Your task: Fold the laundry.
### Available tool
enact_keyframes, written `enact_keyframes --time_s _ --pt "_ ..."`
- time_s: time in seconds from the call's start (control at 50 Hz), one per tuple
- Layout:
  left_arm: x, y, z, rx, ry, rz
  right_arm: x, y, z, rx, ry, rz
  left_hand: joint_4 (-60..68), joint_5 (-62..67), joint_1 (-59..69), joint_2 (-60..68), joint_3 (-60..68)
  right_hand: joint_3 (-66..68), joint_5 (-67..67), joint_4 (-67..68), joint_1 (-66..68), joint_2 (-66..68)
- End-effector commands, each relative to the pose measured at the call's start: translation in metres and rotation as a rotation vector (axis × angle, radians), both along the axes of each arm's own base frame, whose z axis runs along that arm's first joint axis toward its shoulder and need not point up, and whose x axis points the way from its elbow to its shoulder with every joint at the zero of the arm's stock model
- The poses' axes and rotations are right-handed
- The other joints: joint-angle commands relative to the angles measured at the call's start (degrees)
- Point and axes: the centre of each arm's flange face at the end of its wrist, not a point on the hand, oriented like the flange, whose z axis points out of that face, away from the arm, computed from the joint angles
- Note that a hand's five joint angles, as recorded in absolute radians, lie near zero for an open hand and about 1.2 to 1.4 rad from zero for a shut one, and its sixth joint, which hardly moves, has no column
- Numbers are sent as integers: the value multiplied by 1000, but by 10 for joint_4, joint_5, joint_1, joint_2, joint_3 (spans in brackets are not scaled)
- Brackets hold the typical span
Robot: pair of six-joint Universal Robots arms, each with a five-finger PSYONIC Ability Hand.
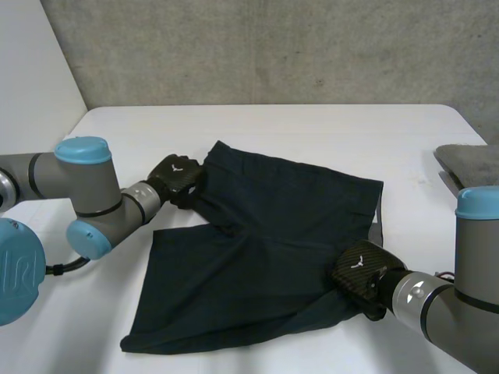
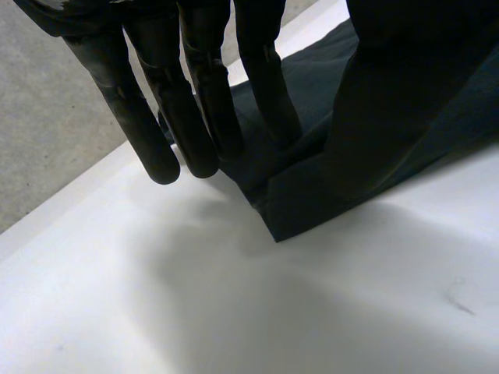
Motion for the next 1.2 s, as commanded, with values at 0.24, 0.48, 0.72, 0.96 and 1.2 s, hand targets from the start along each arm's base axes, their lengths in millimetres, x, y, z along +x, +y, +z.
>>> enact_keyframes --time_s 0.24,0.48,0.72,0.96,1.2 --pt "8 11 22 -8 -26 41 -2 -2 0 -1 -1 -8 103 107 103 102 104 121 134 119 237 127" --pt "2 6 2 -11 -61 20 -2 -2 0 0 -1 -9 34 38 34 33 35 121 134 119 237 127" --pt "-11 2 -1 -35 -51 -5 -2 -3 0 -6 -3 -11 29 33 29 28 30 121 134 119 237 127" --pt "-15 2 -11 -22 -56 -16 -4 -6 0 -8 -6 -19 2 6 2 1 3 121 134 119 237 127" --pt "-14 -4 -5 -70 -91 74 -4 -7 0 -11 -7 -21 304 309 305 303 305 121 134 119 237 127"
